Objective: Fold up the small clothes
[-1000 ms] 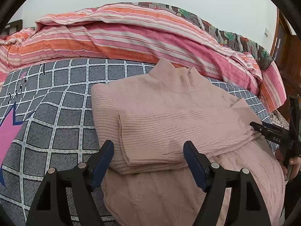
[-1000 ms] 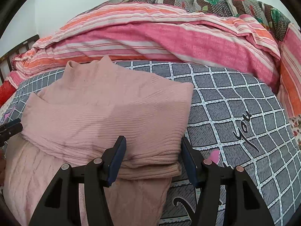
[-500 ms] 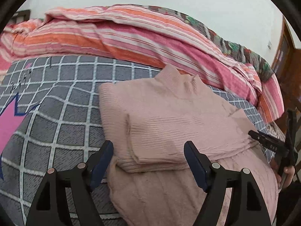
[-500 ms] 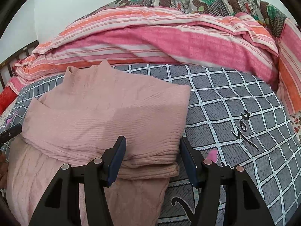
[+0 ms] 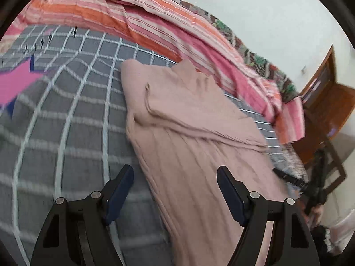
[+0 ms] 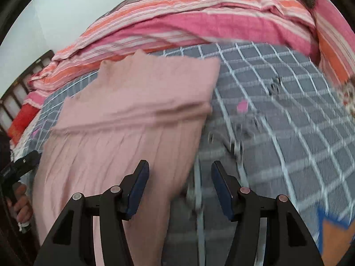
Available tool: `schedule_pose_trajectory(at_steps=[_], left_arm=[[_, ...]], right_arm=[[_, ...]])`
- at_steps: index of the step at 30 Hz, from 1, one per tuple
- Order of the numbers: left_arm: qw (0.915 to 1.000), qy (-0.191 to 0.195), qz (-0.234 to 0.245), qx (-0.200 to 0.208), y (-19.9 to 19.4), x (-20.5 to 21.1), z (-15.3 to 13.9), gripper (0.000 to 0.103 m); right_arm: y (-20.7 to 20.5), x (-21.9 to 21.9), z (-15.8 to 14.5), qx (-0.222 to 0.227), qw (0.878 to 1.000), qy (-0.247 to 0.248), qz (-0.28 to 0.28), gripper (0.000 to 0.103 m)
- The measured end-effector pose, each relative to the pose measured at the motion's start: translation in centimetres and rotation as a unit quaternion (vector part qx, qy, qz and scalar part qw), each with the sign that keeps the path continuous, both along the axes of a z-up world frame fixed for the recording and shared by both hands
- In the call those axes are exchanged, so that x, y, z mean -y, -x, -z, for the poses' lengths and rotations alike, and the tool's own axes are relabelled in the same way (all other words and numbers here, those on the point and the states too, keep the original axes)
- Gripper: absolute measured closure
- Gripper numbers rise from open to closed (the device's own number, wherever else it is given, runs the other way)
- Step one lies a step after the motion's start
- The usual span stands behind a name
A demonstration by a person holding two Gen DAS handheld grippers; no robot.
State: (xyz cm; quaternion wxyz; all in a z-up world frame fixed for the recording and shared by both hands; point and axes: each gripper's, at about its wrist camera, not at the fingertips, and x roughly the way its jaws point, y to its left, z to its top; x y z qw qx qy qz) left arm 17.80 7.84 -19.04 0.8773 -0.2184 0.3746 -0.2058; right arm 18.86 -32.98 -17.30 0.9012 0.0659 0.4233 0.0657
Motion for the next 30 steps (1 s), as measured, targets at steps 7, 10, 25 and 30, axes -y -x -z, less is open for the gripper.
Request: schedule_pose_trajectory(at_steps=[7,10,25,30], left_arm=[[0.9966,0.053,0.06,-0.018,5.4,1.7,0.9,0.029],[0.9977,0.026,0.062,-0.006,8.1,2.6,1.0,0.032],[0.9963,0.065,0.016,-0.053,14.7,3.9,3.2,0.097],[0.9976,0.055,-0.042,-0.002,16.2,0.5,1.1,0.097]], right_arm=[[6.6,-1.7,0.3,0.001,0.997,-0.041,-0.06,0.046],[9.8,-2.6,0.9,-0.005,0.996,-0.044,-0.073,0.051],[16.0,-4.6,3.2,-0.009,0.998,-0.041,-0.048,0.094],[17.9,-0.8,1.3,0.042,0.997,-0.07,0.011,0.095]])
